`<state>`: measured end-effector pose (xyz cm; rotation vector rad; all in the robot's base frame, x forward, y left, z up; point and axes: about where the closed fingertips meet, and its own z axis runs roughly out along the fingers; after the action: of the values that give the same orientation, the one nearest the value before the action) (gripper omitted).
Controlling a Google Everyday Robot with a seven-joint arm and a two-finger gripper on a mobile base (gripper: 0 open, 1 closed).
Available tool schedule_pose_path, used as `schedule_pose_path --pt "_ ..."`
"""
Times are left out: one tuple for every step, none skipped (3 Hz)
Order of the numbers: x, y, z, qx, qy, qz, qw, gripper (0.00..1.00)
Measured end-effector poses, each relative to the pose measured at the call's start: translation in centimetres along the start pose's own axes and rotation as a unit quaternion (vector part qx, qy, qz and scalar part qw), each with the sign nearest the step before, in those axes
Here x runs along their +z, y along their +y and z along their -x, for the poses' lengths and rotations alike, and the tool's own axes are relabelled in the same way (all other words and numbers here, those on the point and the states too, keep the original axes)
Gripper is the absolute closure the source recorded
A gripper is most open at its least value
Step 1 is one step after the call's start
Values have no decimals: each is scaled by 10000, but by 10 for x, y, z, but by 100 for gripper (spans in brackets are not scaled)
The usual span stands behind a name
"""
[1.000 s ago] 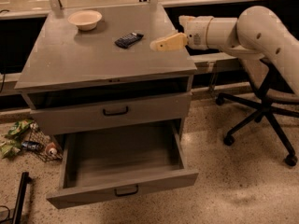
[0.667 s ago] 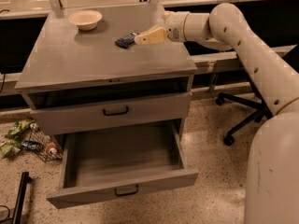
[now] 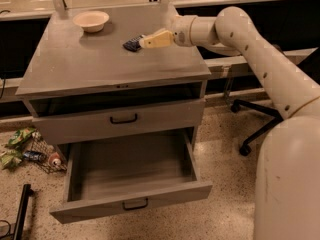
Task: Place rxbar blueberry into middle drawer
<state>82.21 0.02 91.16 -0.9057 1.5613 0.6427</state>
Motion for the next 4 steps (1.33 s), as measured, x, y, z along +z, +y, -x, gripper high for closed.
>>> schedule_pose_path --pt "30 -14 -24 262 288 -225 9990 0" --pt "46 -18 -33 269 495 -206 9982 0" --pt "62 -20 -40 269 690 -128 9972 0" --pt "70 -24 -47 283 745 -193 9966 0"
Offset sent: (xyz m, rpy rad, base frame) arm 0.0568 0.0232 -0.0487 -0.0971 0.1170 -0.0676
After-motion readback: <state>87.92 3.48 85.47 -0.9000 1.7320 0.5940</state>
